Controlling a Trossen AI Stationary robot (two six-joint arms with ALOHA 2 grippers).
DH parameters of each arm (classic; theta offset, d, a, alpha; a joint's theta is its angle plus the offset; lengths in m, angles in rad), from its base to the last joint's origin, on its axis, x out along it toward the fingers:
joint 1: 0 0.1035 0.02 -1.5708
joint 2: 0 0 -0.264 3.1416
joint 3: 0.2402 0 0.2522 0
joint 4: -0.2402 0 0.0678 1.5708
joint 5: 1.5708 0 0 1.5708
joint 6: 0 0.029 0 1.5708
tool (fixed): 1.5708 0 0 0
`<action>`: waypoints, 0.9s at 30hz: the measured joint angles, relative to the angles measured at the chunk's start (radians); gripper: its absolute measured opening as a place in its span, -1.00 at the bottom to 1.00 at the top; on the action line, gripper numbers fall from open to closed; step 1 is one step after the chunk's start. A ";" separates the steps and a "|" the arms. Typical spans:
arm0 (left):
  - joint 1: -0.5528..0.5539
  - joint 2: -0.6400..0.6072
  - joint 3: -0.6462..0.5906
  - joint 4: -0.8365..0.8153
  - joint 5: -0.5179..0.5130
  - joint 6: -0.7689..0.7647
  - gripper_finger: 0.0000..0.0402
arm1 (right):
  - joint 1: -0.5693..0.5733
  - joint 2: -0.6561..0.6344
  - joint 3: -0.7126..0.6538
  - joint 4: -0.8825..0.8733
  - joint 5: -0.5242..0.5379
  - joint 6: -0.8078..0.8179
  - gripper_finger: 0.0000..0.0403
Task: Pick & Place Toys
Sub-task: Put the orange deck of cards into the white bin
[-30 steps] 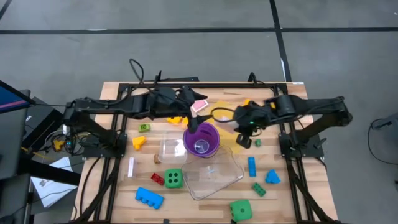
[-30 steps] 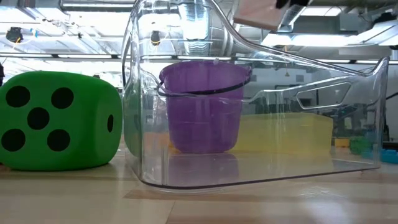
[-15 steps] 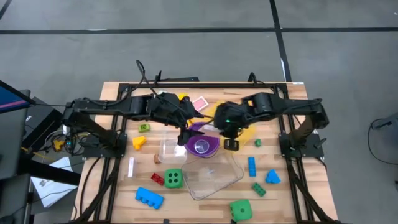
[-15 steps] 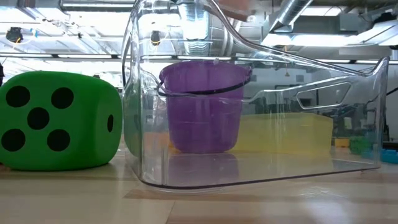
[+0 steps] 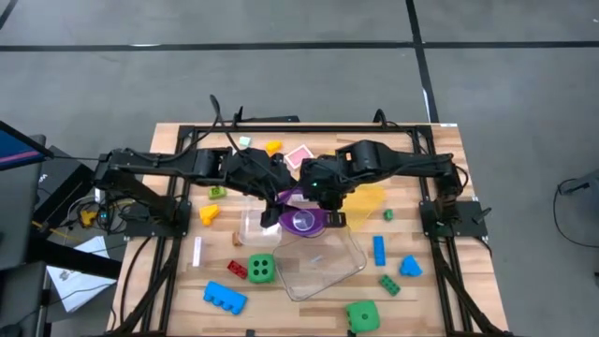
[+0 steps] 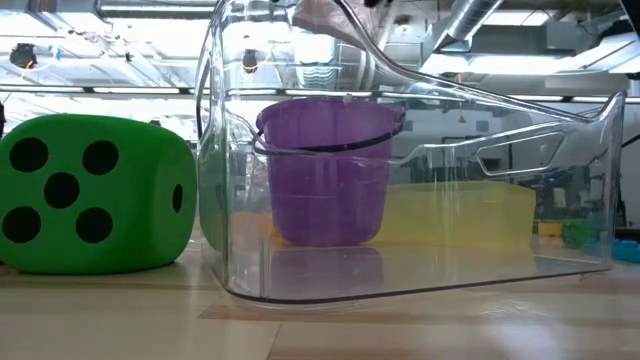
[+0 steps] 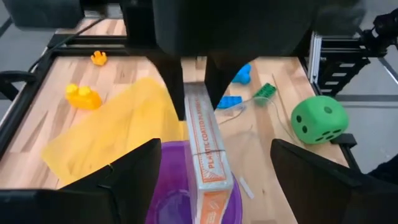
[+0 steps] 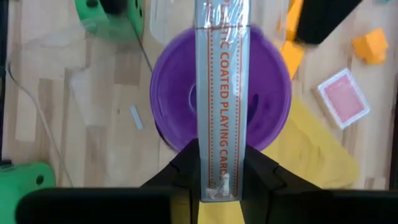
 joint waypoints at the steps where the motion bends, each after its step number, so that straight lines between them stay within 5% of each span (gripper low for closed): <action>1: 0.000 0.000 0.000 -0.004 -0.001 0.000 0.47 | 0.000 0.007 0.014 -0.001 0.000 0.000 -0.66; 15: 0.000 0.000 0.000 -0.030 -0.076 -0.001 0.42 | 0.000 0.028 0.050 -0.011 0.000 0.003 -0.66; 27: 0.001 0.024 -0.001 -0.046 -0.039 -0.007 -0.33 | -0.010 0.028 0.050 -0.007 0.000 0.012 -0.66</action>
